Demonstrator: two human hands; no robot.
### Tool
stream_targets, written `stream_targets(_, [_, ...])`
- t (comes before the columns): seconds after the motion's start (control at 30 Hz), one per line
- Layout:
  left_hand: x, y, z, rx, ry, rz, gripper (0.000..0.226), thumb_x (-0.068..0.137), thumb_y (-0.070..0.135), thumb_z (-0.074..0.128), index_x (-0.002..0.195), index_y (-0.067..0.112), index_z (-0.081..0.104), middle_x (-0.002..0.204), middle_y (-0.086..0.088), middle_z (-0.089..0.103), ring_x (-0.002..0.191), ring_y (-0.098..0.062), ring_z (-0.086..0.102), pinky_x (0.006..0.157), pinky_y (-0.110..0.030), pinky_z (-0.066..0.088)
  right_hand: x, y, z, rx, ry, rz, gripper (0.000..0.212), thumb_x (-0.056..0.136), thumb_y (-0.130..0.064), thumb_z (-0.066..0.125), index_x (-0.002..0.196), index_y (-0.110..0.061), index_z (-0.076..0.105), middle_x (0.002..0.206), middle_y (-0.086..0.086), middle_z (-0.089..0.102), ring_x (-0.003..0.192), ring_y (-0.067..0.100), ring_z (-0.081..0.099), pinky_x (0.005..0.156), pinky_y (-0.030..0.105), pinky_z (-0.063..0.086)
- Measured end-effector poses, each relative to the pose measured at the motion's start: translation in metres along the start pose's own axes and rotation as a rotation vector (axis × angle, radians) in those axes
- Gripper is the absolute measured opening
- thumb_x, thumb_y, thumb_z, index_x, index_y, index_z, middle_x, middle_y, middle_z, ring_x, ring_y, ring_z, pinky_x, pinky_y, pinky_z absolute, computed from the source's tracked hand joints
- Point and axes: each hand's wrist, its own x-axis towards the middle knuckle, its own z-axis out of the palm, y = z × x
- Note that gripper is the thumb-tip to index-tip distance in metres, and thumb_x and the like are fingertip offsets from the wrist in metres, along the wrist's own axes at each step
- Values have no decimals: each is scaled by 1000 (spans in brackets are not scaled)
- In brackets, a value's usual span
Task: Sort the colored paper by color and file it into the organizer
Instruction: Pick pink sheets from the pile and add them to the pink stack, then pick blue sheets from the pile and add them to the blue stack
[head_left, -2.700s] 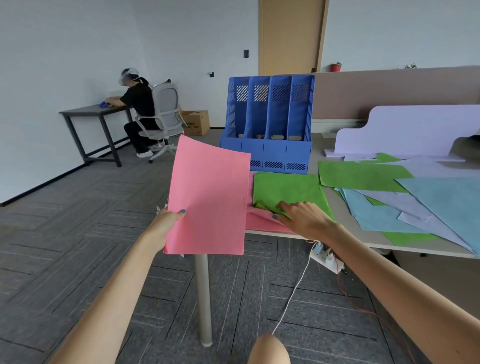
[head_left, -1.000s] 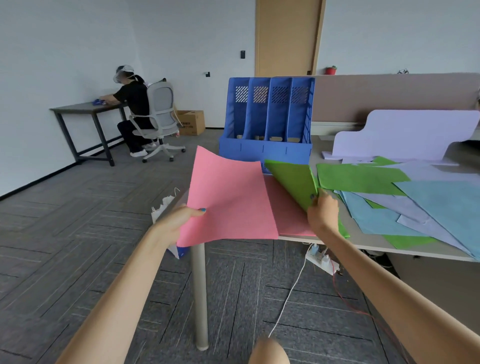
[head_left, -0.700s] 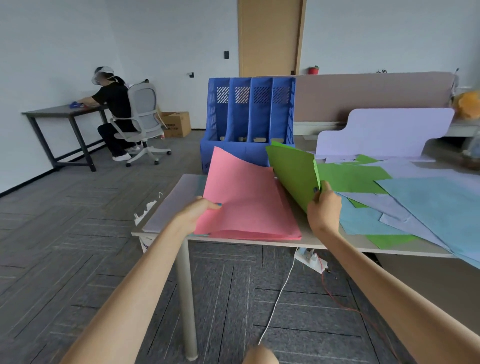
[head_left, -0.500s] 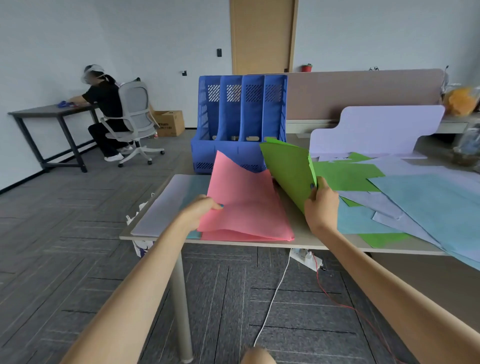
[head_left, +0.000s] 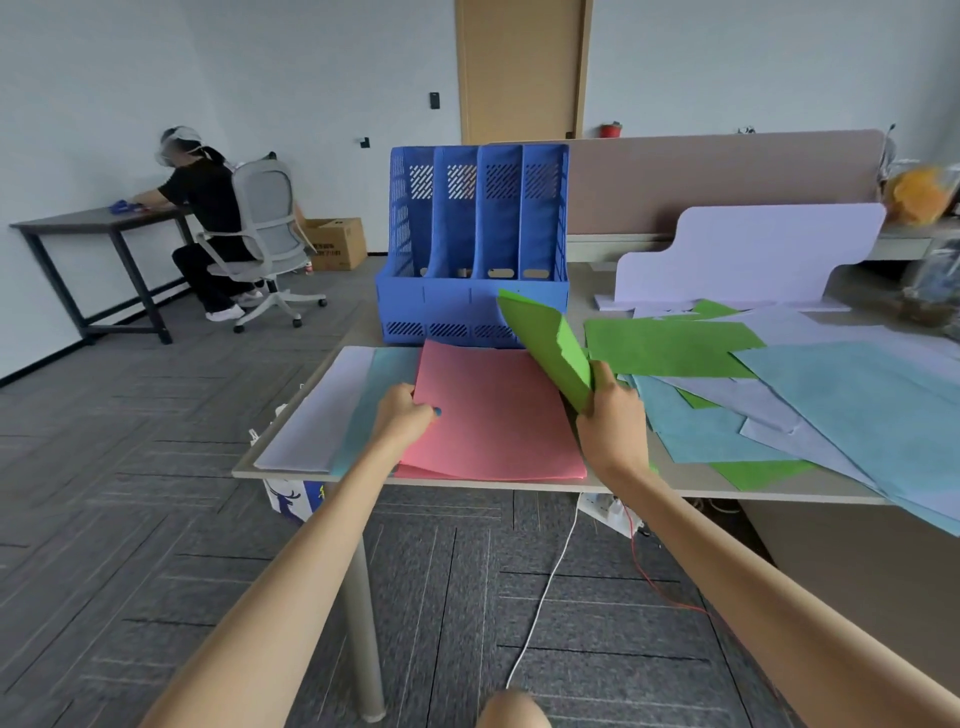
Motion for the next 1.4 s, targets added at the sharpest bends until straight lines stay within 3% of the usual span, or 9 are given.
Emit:
stream_targets(0.13, [0, -4, -4, 233, 143, 94, 42, 84, 20, 66, 122, 12, 50, 115, -8, 59, 107, -27, 56, 87, -36, 44, -9, -8, 2, -193, -193, -254, 39, 77, 12, 40, 113, -3, 49, 71, 7, 50, 56, 29, 47, 52, 33, 34])
stream_targets(0.2, [-2, -3, -7, 266, 191, 197, 28, 88, 17, 59, 116, 17, 58, 119, -6, 56, 113, -25, 53, 89, -35, 43, -14, -11, 5, -231, -304, -396, 42, 82, 13, 36, 119, -3, 47, 79, 6, 56, 60, 27, 53, 54, 37, 43])
stream_targets(0.37, [-22, 5, -8, 9, 14, 243, 18, 97, 14, 46, 104, 11, 63, 95, -4, 70, 79, -15, 66, 66, -26, 50, -25, -12, 17, -337, -405, -533, 38, 87, 3, 40, 122, -8, 50, 111, 6, 63, 91, 23, 60, 69, 32, 49])
stream_targets(0.53, [-45, 14, 1, -110, -189, 67, 17, 98, 13, 50, 112, 6, 55, 90, -12, 69, 63, -18, 65, 51, -24, 56, -29, -11, 18, -303, -493, -475, 42, 89, -13, 47, 132, -12, 48, 132, 4, 55, 116, 22, 54, 90, 37, 51])
stream_targets(0.77, [-48, 17, 9, -21, -137, 89, 31, 88, 0, 59, 119, 1, 57, 114, -11, 62, 90, -19, 64, 62, -26, 56, -29, -2, -3, -160, -611, -365, 66, 89, -51, 56, 144, -21, 35, 146, 0, 43, 127, 20, 47, 105, 35, 37])
stream_targets(1.0, [-49, 18, 24, 129, -90, 126, 34, 88, 13, 61, 121, 8, 59, 125, -7, 61, 110, -20, 57, 97, -36, 47, -26, 21, -15, -83, -518, -279, 54, 96, -52, 41, 136, -16, 45, 138, 5, 51, 106, 24, 60, 86, 36, 47])
stream_targets(1.13, [-49, 24, 35, 157, -67, 134, 44, 92, 12, 55, 135, 8, 46, 138, -5, 49, 75, 1, 48, 60, -10, 40, -12, 48, -13, -75, -429, -11, 40, 98, -33, 45, 128, -6, 43, 129, 13, 54, 105, 27, 55, 84, 39, 50])
stream_targets(1.2, [-43, 26, 40, 160, -58, 118, 49, 92, 12, 54, 139, 8, 40, 141, -6, 46, 67, 3, 42, 49, -14, 34, -4, 59, -11, -75, -426, 80, 37, 96, -29, 48, 124, -5, 43, 124, 15, 55, 110, 27, 50, 89, 42, 47])
stream_targets(1.4, [-20, 39, 48, 145, -80, 32, 50, 90, 11, 52, 139, 9, 40, 142, -6, 44, 112, -17, 48, 80, -29, 37, 12, 70, -2, 21, -418, 124, 43, 91, -29, 54, 128, -8, 44, 121, 13, 57, 116, 26, 46, 91, 37, 44])
